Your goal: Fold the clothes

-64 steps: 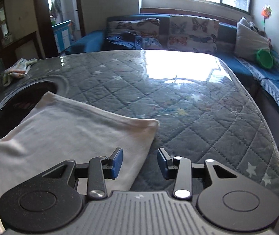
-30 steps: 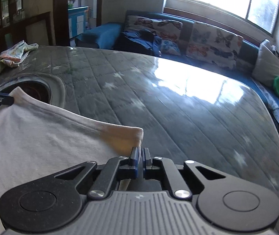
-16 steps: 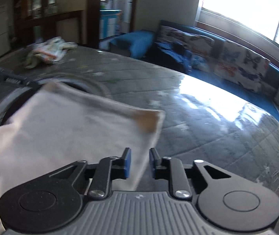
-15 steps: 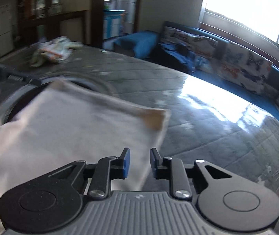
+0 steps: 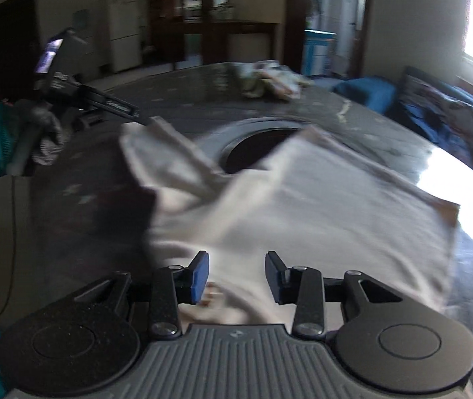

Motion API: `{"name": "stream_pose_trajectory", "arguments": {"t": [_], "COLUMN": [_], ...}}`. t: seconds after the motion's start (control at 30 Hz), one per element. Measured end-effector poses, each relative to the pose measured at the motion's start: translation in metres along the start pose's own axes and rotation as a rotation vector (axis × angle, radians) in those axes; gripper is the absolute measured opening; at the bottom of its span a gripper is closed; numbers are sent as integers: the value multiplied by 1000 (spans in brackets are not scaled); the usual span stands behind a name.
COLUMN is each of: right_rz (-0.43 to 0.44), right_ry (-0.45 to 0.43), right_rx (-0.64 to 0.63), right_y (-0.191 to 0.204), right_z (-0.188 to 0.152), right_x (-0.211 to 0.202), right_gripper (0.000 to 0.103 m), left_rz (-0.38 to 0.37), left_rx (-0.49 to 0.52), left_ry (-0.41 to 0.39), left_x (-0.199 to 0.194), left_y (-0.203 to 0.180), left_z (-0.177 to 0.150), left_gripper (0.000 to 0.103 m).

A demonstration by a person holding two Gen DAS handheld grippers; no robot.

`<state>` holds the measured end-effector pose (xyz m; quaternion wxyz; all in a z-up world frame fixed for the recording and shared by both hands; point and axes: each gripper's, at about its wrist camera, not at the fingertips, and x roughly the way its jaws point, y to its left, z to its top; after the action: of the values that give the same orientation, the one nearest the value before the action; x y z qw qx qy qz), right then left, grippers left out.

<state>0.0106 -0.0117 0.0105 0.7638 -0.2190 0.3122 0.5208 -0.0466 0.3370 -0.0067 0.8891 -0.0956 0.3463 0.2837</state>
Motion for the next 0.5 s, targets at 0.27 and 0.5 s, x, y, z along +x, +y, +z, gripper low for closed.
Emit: {"name": "stream_pose_trajectory", "arguments": {"t": [0.27, 0.5], "right_rz": [-33, -44], "right_ry": [36, 52], "right_rx": [-59, -50], "right_y": [34, 41], "right_z": [1, -3], "right_x": [19, 26], "right_gripper": [42, 13], "left_rz": [-77, -22], "left_rx": [-35, -59], "left_ry": [1, -47], "left_x": [1, -5], "left_y": [6, 15], "left_z": [-11, -8], "left_gripper": [16, 6]}}
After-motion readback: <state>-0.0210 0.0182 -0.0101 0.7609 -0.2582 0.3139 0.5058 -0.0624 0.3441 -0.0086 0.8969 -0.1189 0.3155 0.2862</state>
